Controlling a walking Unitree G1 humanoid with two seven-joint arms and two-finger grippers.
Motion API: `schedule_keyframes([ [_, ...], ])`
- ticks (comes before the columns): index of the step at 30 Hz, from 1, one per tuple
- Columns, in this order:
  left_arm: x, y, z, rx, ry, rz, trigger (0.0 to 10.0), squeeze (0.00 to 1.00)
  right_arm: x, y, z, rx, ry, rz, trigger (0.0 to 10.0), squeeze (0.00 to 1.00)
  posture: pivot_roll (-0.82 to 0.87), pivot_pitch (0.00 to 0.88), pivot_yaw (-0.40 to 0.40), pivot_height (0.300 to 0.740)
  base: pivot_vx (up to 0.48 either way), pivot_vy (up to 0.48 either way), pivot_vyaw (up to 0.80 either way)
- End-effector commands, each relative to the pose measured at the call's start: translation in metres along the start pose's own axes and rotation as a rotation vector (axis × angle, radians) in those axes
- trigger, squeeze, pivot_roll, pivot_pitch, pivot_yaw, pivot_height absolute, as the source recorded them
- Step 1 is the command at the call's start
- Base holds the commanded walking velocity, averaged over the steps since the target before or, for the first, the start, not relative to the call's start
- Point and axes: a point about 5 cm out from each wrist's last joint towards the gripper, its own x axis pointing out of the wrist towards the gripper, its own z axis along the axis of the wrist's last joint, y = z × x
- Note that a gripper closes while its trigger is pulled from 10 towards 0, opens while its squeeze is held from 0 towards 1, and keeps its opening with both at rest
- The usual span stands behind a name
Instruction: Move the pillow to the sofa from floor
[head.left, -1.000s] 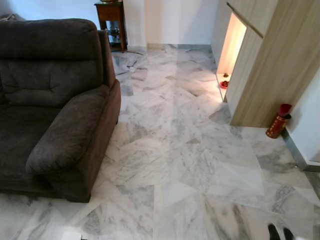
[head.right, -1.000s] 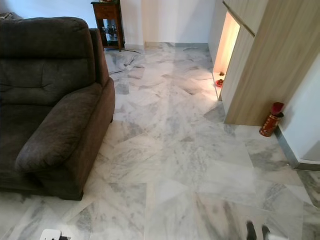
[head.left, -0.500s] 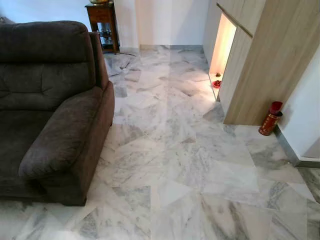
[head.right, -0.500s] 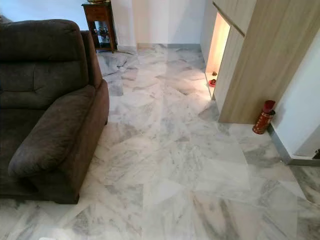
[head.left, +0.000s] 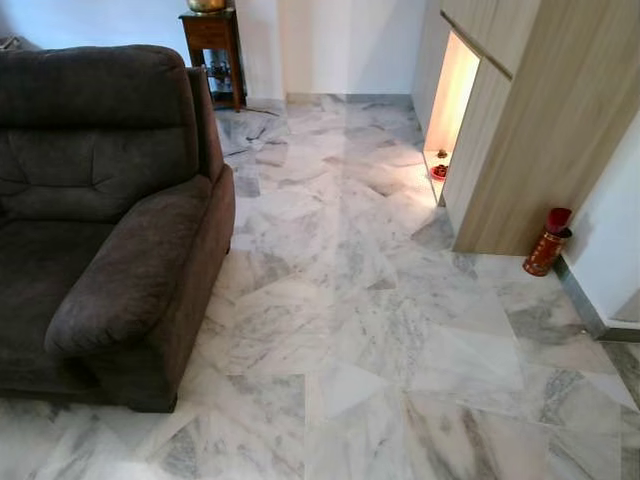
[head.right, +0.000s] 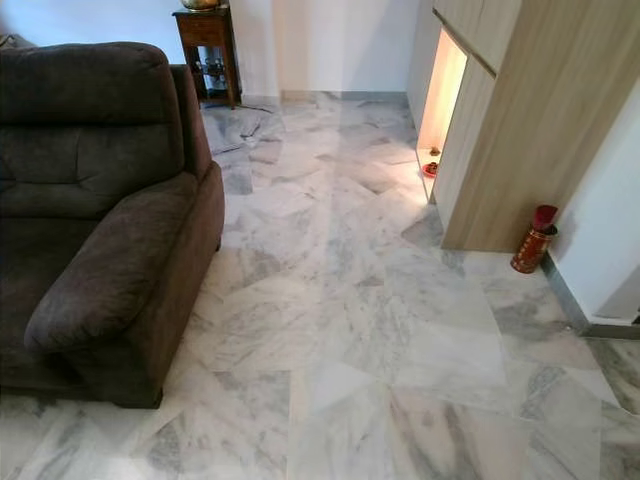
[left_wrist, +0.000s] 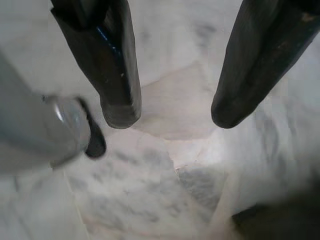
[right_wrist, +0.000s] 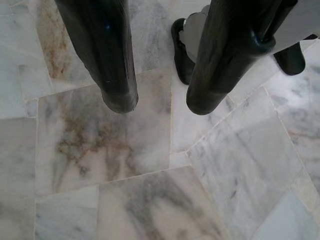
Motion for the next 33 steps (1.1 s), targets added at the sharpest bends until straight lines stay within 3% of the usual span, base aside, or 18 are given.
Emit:
schedule_keyframes([
  [1,-0.003,0.000,-0.008,0.041,0.025,-0.011,10.0,0.00,-0.001,-0.002,-0.005,-0.001,0.020,-0.005,10.0,0.00,0.09,0.000,0.040,0.740,0.000,0.000,0.00],
  [9,-0.003,0.003,-0.010,-0.044,0.040,0.048,10.0,0.00,-0.001,0.000,-0.005,-0.018,0.034,0.013,10.0,0.00,0.10,0.000,0.032,0.740,0.000,0.000,0.00],
  [13,-0.001,0.001,-0.009,-0.133,0.065,0.077,10.0,0.00,0.001,0.004,-0.003,-0.057,0.050,0.040,10.0,0.00,0.10,0.004,0.031,0.740,0.000,0.000,0.00],
  [22,0.001,-0.001,-0.005,-0.170,0.061,0.076,10.0,0.00,-0.001,0.002,-0.011,-0.063,0.081,0.049,10.0,0.00,0.11,0.032,0.033,0.740,0.000,0.054,0.00],
  [33,0.001,0.002,-0.005,-0.169,0.061,0.075,10.0,0.00,-0.003,-0.002,-0.015,-0.032,0.105,0.017,10.0,0.00,0.11,0.046,0.036,0.740,0.000,0.452,0.00],
])
